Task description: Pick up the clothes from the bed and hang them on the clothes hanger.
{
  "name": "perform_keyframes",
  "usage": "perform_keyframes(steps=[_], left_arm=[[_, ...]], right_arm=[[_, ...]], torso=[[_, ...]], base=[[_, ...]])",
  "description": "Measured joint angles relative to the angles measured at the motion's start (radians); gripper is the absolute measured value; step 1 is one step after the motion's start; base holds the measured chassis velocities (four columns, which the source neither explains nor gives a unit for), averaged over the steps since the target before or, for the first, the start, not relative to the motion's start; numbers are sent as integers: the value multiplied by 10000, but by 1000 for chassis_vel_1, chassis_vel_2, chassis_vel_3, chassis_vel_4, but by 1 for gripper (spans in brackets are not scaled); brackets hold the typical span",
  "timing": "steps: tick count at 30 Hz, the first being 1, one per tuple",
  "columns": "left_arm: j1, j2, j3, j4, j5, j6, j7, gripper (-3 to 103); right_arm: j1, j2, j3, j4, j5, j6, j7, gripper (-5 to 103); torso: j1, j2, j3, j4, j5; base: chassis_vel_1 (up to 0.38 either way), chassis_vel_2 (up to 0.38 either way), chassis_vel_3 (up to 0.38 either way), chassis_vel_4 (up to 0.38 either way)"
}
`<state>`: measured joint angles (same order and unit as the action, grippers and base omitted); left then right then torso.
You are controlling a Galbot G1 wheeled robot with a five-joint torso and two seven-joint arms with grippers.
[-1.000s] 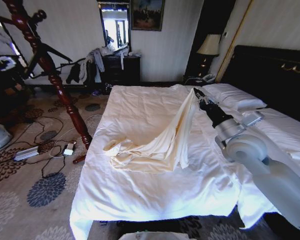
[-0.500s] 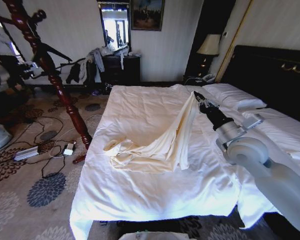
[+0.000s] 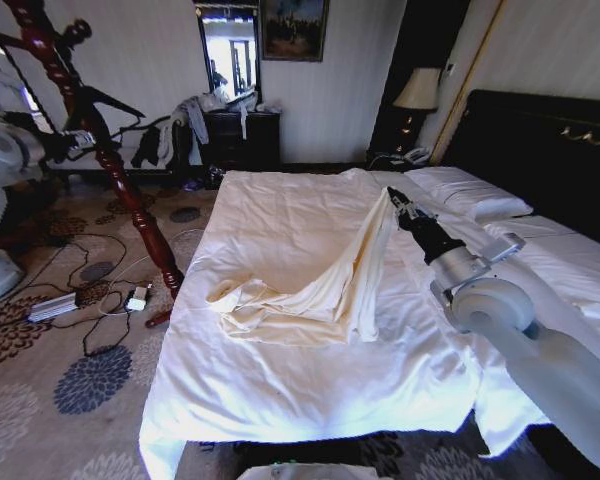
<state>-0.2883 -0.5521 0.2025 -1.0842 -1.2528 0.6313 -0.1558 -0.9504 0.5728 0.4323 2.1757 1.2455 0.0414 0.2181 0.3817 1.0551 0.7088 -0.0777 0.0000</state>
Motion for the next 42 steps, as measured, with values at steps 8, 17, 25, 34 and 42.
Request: perform_keyframes(steps=[8,17,25,34,42], left_arm=[[-257,-97,71,-154,-963,588,-936,46],[-288,142,47,-525,-1112,557,-921,20],[-34,611,-417,-1399,-1432,162,-642,20],[918,1293,-1672,-3437,-2682,-57,-517,20],[4777,2508,-3655,-6748,-3212,-546,-439,20]], right_arm=[[46,-17,-25,-36,-4,33,0,0],[33,-42,-34,-20,-62,47,-6,0],[-16,-82,1,52,-202,62,-17,0],[-50,-144,36,91,-237,81,-17,0],[-197,-34,27,-78,-337,80,27,0]], torso=[[1,0,0,-2,1],[1,0,0,-9,1],[1,0,0,3,-1],[3,0,0,-3,-3],[1,1,-1,5,-11]], base=[[0,0,0,0],[0,0,0,0],[0,0,0,0],[0,0,0,0],[0,0,0,0]])
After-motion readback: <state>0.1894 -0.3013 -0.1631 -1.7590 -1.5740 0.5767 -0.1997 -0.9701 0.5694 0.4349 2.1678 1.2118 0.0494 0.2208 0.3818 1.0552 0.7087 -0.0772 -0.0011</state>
